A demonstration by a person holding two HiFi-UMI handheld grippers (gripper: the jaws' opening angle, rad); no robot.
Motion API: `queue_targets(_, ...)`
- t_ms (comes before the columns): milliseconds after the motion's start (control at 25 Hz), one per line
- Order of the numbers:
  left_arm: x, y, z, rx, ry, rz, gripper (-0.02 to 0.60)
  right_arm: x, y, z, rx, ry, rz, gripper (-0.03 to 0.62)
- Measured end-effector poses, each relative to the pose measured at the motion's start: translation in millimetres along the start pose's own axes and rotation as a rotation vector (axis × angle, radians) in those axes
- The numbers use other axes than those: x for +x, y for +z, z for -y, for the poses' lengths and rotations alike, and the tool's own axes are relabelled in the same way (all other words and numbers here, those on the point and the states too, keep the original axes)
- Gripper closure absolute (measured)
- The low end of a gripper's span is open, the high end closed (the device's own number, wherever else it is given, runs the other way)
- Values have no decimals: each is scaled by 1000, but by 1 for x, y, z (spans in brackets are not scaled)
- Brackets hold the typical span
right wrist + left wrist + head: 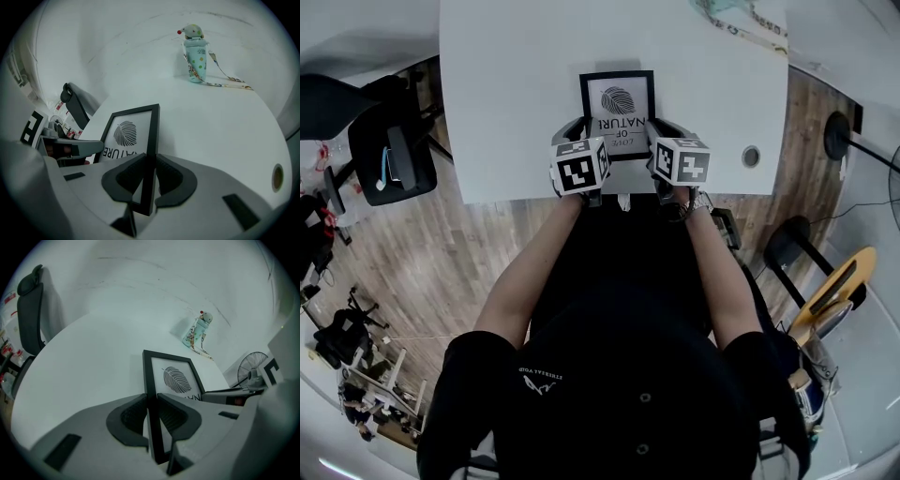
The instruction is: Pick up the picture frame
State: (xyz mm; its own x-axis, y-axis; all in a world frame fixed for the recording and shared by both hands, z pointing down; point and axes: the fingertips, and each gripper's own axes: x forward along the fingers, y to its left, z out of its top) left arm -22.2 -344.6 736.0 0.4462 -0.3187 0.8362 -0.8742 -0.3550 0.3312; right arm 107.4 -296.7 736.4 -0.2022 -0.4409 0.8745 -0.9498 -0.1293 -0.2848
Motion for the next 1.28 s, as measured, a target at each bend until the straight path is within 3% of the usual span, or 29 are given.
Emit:
queue_targets(480, -43, 28, 17, 103, -14, 124, 508, -41, 17, -15, 29, 18, 133, 526)
queue_targets(840, -69, 51, 29, 140, -18, 223, 508, -68, 39, -23, -14, 9, 237, 526)
queue_targets(1280, -137, 110, 58, 252, -35, 444, 508, -135, 93, -45, -60, -10, 446, 528)
